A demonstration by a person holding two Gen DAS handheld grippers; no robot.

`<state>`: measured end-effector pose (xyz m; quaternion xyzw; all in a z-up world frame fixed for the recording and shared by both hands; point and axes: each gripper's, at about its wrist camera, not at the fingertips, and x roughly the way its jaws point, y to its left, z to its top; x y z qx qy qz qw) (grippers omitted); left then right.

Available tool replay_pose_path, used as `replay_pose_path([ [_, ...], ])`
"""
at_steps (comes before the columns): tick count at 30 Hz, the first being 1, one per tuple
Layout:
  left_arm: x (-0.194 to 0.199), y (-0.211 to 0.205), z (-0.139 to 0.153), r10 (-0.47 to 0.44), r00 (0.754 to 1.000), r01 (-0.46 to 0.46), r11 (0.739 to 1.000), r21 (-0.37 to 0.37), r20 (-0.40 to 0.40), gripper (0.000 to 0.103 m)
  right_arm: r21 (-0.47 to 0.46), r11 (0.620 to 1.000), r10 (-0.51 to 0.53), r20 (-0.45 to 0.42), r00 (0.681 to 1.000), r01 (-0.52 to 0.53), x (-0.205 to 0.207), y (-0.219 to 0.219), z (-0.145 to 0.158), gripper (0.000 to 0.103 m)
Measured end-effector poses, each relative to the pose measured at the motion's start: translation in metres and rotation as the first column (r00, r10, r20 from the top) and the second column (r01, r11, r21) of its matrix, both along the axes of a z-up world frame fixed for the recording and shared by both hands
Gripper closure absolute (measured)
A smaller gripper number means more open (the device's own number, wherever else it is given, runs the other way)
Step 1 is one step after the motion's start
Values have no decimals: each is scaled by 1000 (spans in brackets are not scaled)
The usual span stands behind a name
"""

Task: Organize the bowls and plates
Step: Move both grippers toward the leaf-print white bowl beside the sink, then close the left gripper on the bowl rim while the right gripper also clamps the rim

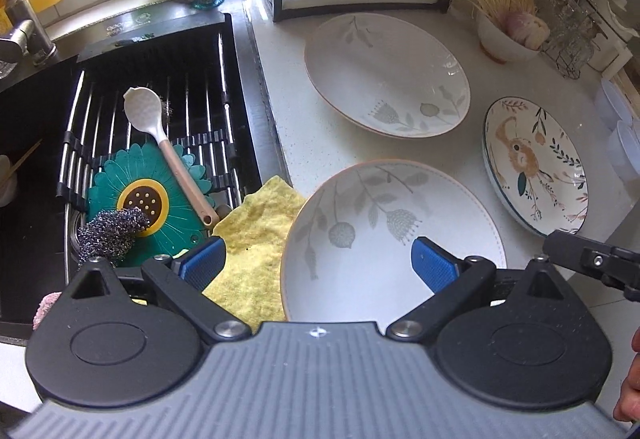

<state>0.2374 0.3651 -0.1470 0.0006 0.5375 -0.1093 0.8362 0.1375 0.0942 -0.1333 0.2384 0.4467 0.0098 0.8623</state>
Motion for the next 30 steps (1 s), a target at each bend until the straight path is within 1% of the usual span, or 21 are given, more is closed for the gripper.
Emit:
replay_pose_path([
  [1, 2, 2, -4, -7, 1000, 7, 1000, -10, -11, 3, 13, 1000, -9, -20, 1000, 9, 1, 1, -6, 22],
  [3, 6, 6, -11, -19, 1000, 18, 999, -38, -22, 4, 22, 999, -24, -50, 998, 25, 2, 4, -16, 27],
  [5, 9, 9, -17, -14, 999, 13, 999, -31, -33, 5, 24, 999, -29, -65, 997, 31, 3, 7, -26, 32],
  [6, 11, 11, -21, -13, 999, 12, 1000, -28, -41, 9, 27, 999, -30, -77, 997, 32, 4, 9, -31, 40],
  [7, 12, 13, -24, -12, 999, 10, 1000, -29, -49, 16, 37, 999, -31, -84, 996, 34, 4, 10, -36, 49],
  [8, 14, 16, -28, -11, 998, 9, 999, -37, -54, 19, 36, 999, -30, -88, 996, 33, 4, 12, -39, 51],
  [10, 17, 23, -35, -3, 997, -2, 998, -59, -80, 35, 3, 1000, -20, -95, 995, 20, 5, 19, -45, 57],
  [12, 20, 28, -39, -5, 996, -3, 997, -80, -92, 39, 10, 1000, -13, -92, 996, 14, 6, 22, -49, 60],
  [15, 20, 30, -42, -20, 996, 12, 995, -100, -86, 44, 21, 999, -25, -90, 996, 27, 7, 21, -53, 61],
  [17, 21, 31, -43, -22, 996, 12, 994, -109, -85, 48, 29, 999, -31, -95, 995, 34, 8, 20, -55, 68],
  [18, 22, 31, -44, -21, 996, 12, 994, -112, -85, 49, 25, 999, -32, -105, 994, 34, 9, 20, -56, 75],
  [20, 23, 30, -47, -18, 996, 8, 993, -115, -86, 54, 15, 1000, -23, -117, 993, 25, 11, 21, -58, 78],
  [22, 24, 31, -49, -13, 996, 3, 993, -118, -90, 61, 15, 1000, -9, -111, 994, 10, 12, 22, -58, 84],
  [23, 24, 32, -50, -11, 996, -1, 992, -128, -92, 62, 8, 1000, -1, -108, 994, 2, 13, 24, -57, 84],
  [25, 24, 32, -50, -11, 995, -3, 990, -141, -95, 70, -2, 1000, 11, -103, 995, -11, 14, 26, -57, 85],
  [26, 24, 30, -49, -15, 996, 2, 990, -140, -91, 72, 8, 1000, 16, -104, 994, -15, 16, 26, -59, 85],
  [27, 24, 29, -48, -21, 996, 9, 991, -136, -87, 77, 22, 1000, 18, -106, 994, -16, 17, 26, -60, 86],
  [28, 24, 27, -47, -23, 996, 12, 991, -133, -83, 80, 20, 1000, 15, -106, 994, -13, 18, 26, -60, 86],
  [30, 24, 26, -45, -19, 996, 8, 992, -130, -84, 80, 9, 1000, 23, -110, 994, -22, 20, 27, -58, 85],
])
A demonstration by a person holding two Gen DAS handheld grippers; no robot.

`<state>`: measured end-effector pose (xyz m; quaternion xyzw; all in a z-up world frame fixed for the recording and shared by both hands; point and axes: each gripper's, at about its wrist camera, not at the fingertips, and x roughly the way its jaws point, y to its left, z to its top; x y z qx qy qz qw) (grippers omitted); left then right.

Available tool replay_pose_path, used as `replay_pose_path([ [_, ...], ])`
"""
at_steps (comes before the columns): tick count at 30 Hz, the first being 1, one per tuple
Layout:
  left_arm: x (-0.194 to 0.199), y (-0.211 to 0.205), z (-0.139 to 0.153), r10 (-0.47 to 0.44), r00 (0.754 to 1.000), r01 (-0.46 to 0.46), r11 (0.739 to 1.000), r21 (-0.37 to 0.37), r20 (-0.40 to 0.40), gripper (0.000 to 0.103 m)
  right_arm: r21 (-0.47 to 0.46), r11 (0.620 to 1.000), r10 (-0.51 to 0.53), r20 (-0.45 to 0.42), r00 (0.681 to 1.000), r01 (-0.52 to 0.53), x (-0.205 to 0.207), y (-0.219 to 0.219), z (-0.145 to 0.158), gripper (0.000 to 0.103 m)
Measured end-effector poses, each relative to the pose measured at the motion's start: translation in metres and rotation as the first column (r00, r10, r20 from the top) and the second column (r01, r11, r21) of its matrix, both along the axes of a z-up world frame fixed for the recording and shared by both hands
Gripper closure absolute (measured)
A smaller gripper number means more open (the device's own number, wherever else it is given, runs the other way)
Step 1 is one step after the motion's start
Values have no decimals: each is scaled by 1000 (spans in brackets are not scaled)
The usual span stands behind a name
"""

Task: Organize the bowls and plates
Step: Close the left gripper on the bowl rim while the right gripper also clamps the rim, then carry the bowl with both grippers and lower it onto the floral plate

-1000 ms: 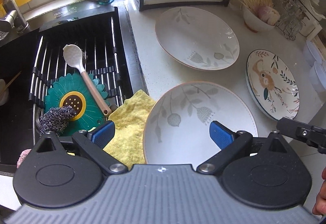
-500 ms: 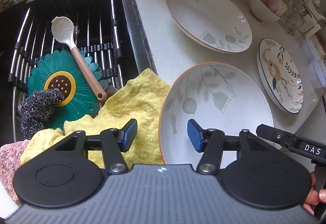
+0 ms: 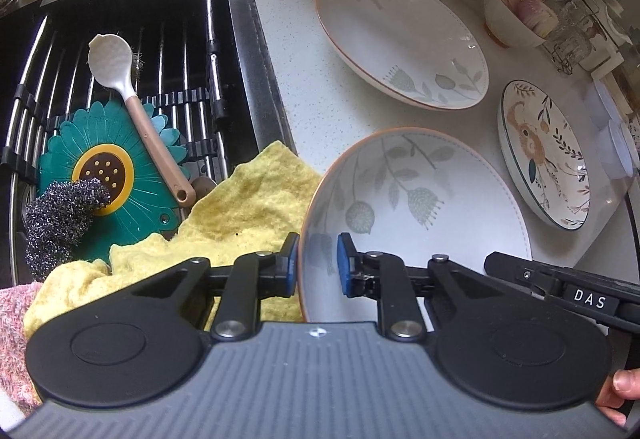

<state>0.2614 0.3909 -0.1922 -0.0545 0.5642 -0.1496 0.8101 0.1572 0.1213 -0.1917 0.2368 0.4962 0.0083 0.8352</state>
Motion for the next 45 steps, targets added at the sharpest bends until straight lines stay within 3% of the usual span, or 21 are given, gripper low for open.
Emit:
replay_pose_path([
  [9, -1, 1, 17, 10, 1000, -9, 1000, -25, 25, 82, -52, 998, 33, 53, 998, -30, 4, -2, 25, 86],
  [24, -1, -34, 53, 42, 995, -33, 995, -93, 96, 81, -98, 993, 74, 158, 985, -58, 13, -43, 61, 86],
  [38, 6, -103, 62, 68, 988, -54, 994, -97, 141, 82, -155, 985, 110, 211, 971, -78, 26, -103, 71, 86],
  [45, 16, -137, 52, 83, 987, -69, 992, -105, 138, 81, -203, 975, 136, 203, 970, -94, 41, -133, 65, 86],
])
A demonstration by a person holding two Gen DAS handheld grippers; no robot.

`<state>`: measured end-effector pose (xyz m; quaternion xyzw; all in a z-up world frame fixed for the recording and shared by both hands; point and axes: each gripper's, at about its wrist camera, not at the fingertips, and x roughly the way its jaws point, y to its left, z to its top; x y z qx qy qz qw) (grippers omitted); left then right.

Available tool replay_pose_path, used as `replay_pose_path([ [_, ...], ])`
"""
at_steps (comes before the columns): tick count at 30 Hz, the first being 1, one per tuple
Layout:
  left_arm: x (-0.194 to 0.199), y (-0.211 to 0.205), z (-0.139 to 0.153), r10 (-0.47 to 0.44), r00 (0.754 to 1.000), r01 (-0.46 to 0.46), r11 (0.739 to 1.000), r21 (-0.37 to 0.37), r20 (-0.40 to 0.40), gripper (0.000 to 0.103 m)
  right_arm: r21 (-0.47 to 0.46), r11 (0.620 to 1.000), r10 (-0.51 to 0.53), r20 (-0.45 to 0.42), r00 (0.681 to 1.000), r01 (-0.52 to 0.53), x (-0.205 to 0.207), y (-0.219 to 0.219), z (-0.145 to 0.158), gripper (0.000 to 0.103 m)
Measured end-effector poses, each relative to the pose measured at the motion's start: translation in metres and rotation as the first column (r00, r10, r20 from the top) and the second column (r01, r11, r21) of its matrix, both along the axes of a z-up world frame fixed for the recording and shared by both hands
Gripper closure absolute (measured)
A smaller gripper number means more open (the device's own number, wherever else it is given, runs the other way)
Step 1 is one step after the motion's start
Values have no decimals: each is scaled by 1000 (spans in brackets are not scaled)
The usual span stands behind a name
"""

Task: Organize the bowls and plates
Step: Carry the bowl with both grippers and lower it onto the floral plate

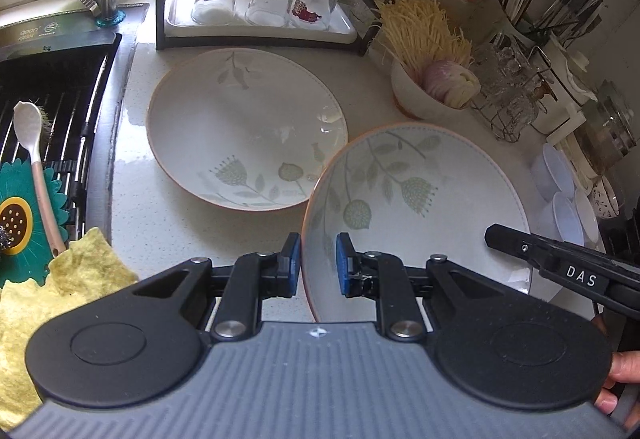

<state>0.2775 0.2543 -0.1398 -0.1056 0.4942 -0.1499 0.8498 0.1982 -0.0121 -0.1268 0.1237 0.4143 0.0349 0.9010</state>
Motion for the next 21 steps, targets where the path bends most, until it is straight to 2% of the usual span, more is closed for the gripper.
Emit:
replay_pose_path([
  [10, 11, -40, -26, -6, 999, 6, 1000, 6, -53, 81, -40, 999, -12, -56, 998, 10, 15, -34, -19, 85],
  [18, 17, -50, -33, 3, 997, 1, 999, 40, -79, 81, 8, 999, -35, -108, 994, 36, 14, -47, -34, 85],
  [21, 16, -56, -30, -9, 998, 14, 997, 76, -61, 81, 39, 999, -32, -119, 992, 37, 17, -51, -37, 85],
])
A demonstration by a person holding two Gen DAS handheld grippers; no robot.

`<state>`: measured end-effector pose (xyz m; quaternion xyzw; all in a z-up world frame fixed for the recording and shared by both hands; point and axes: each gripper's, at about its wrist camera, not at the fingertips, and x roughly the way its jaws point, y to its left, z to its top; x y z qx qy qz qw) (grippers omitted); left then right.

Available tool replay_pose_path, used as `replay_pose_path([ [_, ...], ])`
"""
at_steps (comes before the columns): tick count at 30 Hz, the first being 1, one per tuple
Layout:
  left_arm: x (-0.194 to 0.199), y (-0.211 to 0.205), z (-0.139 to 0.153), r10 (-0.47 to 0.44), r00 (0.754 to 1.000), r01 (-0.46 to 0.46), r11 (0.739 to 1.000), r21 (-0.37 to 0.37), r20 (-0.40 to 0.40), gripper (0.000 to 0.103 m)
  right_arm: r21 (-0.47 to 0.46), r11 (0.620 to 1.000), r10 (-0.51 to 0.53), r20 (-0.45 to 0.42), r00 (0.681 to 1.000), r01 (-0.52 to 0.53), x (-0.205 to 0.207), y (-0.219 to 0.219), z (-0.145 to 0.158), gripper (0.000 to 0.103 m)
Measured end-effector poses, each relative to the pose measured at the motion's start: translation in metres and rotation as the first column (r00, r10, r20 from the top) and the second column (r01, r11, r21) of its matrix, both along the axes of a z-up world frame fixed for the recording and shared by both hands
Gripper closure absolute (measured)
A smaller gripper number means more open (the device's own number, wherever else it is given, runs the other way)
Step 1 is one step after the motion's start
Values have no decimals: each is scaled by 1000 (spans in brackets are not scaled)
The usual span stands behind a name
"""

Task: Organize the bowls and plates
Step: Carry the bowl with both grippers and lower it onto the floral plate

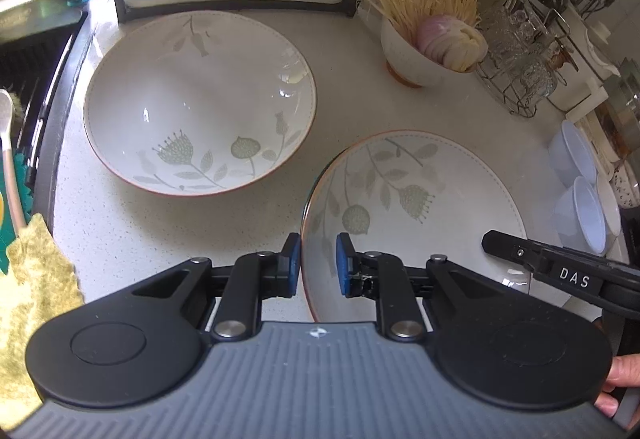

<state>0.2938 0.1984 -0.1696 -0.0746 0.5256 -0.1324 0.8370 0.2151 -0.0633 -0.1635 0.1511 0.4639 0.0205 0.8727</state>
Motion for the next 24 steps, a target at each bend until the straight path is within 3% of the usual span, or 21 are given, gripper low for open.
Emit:
replay_pose_path([
  [7, 5, 1, -4, 22, 1000, -22, 1000, -11, -18, 81, 22, 1000, -14, -9, 1000, 14, 5, -1, -3, 83],
  [11, 6, 3, 0, 20, 1000, -20, 1000, -21, -11, 81, 80, 994, -66, -58, 996, 71, 6, -8, -2, 83],
  [24, 0, 8, 13, 38, 999, -37, 998, -47, 6, 80, 70, 993, -102, 28, 994, 100, -8, -16, 21, 84],
])
